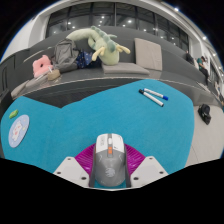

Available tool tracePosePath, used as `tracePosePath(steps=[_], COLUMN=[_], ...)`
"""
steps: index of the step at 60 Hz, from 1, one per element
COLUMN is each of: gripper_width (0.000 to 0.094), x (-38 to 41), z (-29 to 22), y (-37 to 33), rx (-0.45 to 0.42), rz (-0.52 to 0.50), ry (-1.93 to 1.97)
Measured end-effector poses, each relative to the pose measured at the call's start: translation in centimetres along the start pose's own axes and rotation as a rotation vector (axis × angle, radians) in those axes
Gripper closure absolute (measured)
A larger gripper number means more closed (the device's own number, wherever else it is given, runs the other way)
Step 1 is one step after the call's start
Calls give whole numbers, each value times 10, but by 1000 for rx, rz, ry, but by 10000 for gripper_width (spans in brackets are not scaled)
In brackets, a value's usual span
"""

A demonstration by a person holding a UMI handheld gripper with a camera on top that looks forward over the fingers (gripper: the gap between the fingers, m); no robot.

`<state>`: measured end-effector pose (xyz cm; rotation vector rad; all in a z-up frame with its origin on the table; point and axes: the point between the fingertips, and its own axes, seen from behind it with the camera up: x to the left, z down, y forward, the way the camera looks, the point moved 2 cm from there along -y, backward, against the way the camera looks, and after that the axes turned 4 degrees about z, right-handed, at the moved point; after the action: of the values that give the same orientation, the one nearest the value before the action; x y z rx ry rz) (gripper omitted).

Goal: Arrange mouse

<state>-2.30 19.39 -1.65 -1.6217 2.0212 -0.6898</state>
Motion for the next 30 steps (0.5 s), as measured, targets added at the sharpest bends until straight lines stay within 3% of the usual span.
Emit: tracePosePath(steps=[8,15,25,30], gripper_width=[535,535,536,534], x=[4,29,125,194], z=[-12,-60,-140,-157], y=[-19,-41,-74,-78], rx=[10,-42,-130,-127], rz=[35,21,-63,-123], ry=[44,36,48,68])
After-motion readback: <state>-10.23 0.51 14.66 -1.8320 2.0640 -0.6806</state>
